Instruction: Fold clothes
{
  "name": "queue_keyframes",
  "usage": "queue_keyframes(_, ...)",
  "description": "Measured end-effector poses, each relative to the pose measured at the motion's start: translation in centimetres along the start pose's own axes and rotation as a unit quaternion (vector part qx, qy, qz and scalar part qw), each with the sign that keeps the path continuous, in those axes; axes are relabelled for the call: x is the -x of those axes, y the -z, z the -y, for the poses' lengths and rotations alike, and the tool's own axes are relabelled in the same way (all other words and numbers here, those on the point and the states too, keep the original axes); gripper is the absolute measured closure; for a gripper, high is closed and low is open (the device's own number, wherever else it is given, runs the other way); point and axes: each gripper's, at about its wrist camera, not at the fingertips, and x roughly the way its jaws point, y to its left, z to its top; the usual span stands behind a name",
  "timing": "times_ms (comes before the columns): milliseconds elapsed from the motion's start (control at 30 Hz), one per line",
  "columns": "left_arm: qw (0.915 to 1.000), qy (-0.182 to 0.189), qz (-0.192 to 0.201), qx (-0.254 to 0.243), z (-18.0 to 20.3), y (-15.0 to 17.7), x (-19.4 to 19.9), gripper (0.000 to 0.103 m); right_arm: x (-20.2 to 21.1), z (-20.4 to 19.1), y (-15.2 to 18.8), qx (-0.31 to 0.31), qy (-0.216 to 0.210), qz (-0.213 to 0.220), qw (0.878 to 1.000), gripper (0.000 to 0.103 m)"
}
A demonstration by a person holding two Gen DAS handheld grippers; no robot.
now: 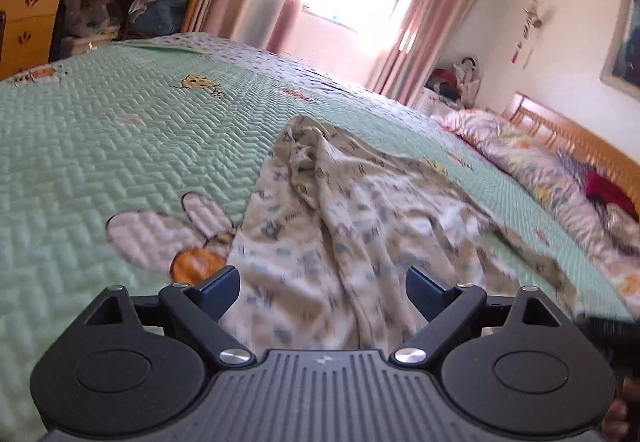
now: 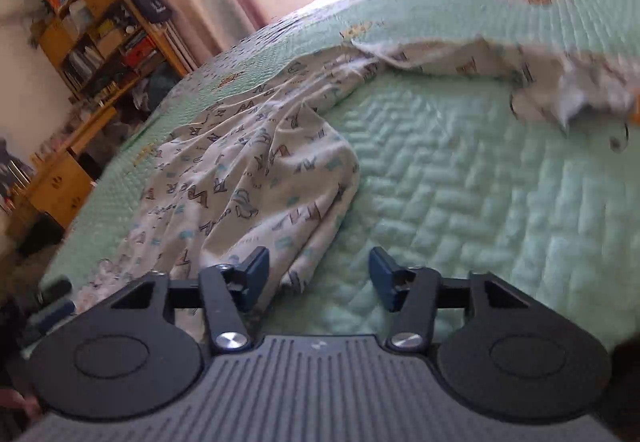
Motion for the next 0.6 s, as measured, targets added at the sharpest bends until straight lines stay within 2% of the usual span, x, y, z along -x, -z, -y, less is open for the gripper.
queue_keyframes(67, 0.9999, -0.001, -0.013, -0.011, 0.5, 1.0, 0.8, 0.012, -0.1, 1.8, 0.0, -0.075, -0.025, 0.002, 0.997, 0.057)
queue_keyframes(167, 0.9995, 0.006, -0.027, -0.014, 1.1, 1.9, 1.6, 0.012, -1.3, 3.7, -0.4, -0.167, -0.068, -0.006, 0.984, 0.063)
queue_keyframes(267, 0.9994, 0.009, -0.029, -0.018, 1.7, 2.1, 2.1, 0.012, -3.0, 4.4, -0.6, -0.213, -0.082, -0.024, 0.973, 0.086)
queue_keyframes(300, 0.9994, 0.009, -0.029, -0.016, 1.8, 2.1, 2.2, 0.012, -3.4, 4.6, -0.6, -0.221, -0.083, -0.030, 0.971, 0.100)
queue_keyframes(367, 0.9994, 0.009, -0.030, -0.012, 1.9, 2.1, 2.5, 0.012, -3.6, 4.9, -0.4, -0.232, -0.088, -0.034, 0.968, 0.101)
queue_keyframes(433, 0.9994, 0.009, -0.032, -0.008, 2.1, 2.1, 2.7, 0.012, -2.5, 5.0, -0.7, -0.227, -0.085, -0.028, 0.970, 0.101)
queue_keyframes(600, 0.9996, 0.009, -0.028, 0.000, 2.0, 1.9, 3.2, 0.012, 4.2, 5.8, -3.4, -0.164, -0.037, 0.055, 0.984, 0.102)
